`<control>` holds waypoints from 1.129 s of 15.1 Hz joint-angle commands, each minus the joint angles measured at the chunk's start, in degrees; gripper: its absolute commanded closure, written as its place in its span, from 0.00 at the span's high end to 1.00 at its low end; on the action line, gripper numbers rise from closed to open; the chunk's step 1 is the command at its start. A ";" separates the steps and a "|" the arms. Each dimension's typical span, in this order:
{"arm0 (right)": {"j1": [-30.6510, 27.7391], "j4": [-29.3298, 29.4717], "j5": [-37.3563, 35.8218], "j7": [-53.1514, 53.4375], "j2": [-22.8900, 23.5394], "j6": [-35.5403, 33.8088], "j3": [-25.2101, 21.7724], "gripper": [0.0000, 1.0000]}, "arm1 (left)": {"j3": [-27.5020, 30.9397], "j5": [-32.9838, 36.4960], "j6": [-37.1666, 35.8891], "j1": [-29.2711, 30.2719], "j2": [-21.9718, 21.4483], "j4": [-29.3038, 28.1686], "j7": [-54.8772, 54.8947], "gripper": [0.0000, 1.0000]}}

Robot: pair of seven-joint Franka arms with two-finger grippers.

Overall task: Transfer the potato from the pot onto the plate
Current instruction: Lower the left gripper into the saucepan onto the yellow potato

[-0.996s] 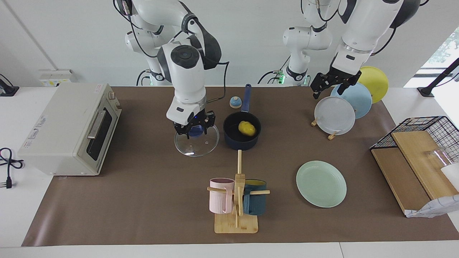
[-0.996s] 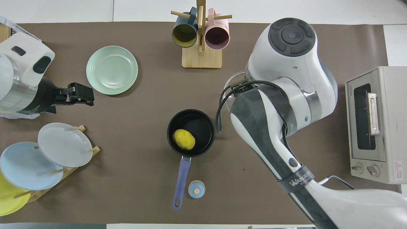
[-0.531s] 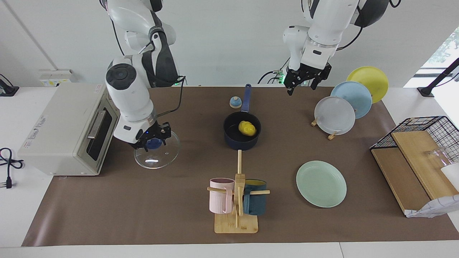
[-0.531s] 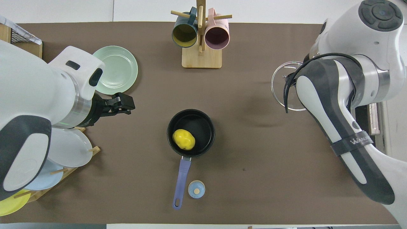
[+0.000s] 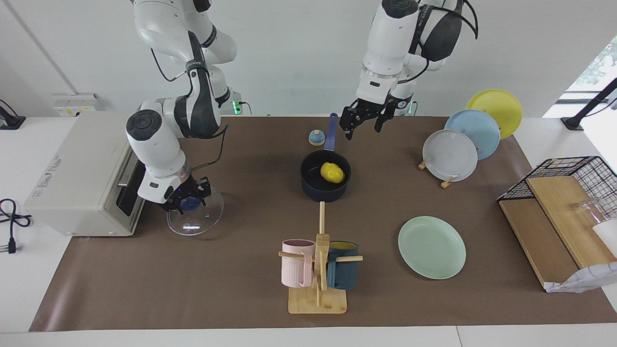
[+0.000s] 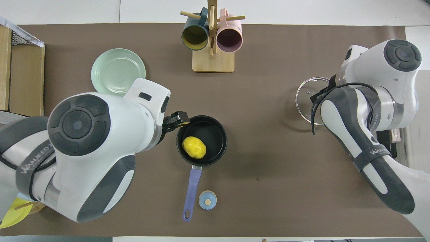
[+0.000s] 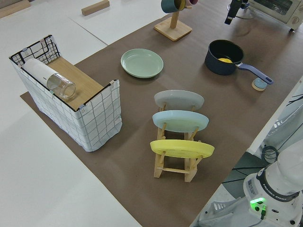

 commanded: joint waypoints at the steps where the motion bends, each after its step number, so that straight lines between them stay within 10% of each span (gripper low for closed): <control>1: -2.28 -6.01 0.81 -3.03 -3.53 4.00 0.70 0.58 | 0.85 -0.33 7.45 -2.09 4.57 -1.83 -7.79 1.00; 6: -2.11 -8.21 0.90 -2.59 -4.24 4.53 0.70 0.58 | 0.85 -0.33 16.33 -2.80 11.36 -2.61 -14.57 1.00; 17: -1.93 -8.30 -0.42 -3.47 -4.24 6.11 0.61 0.58 | 0.85 -0.33 24.16 -7.90 8.82 -14.13 -27.94 1.00</control>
